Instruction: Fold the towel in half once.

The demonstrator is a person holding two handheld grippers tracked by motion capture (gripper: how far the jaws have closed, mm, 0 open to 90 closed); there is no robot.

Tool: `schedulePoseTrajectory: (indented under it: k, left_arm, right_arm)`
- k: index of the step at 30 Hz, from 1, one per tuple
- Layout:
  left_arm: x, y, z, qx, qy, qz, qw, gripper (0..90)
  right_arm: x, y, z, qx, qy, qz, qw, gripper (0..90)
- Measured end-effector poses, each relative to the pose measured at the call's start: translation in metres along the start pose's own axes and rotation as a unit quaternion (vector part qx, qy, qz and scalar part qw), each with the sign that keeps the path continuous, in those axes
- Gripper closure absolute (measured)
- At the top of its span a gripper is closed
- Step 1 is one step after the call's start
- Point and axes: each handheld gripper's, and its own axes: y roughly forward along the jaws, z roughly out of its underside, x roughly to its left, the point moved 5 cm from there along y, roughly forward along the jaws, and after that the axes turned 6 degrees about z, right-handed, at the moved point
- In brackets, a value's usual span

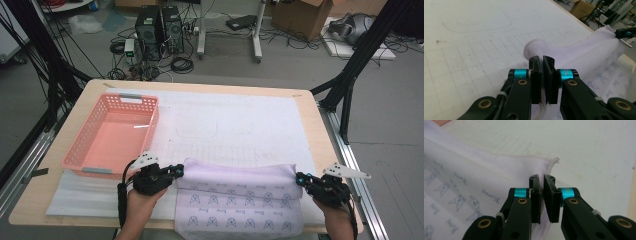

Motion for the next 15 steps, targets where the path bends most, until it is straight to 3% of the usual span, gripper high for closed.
schedulePoseTrajectory:
  k: [6,9,11,13,15]
  left_arm:
    - [-0.008,-0.006,0.025,0.033,0.006,0.006,0.9994,84.2]
    - [-0.006,-0.005,0.038,0.058,-0.002,0.007,0.9983,83.3]
    - [-0.005,-0.005,0.045,0.071,-0.004,0.011,0.9974,82.3]
    - [-0.006,-0.003,0.048,0.081,-0.001,0.015,0.9966,75.9]
    - [-0.004,0.000,0.046,0.075,0.011,0.000,0.9971,62.1]
  right_arm:
    - [0.006,-0.005,0.024,0.030,0.011,-0.009,0.9995,84.1]
    - [0.005,-0.002,0.035,0.064,-0.004,0.011,0.9979,87.4]
    - [0.002,-0.002,0.040,0.077,0.002,0.015,0.9969,88.4]
    - [-0.001,-0.005,0.042,0.073,0.009,0.019,0.9971,84.0]
    - [-0.003,-0.007,0.040,0.060,0.016,0.024,0.9978,76.2]
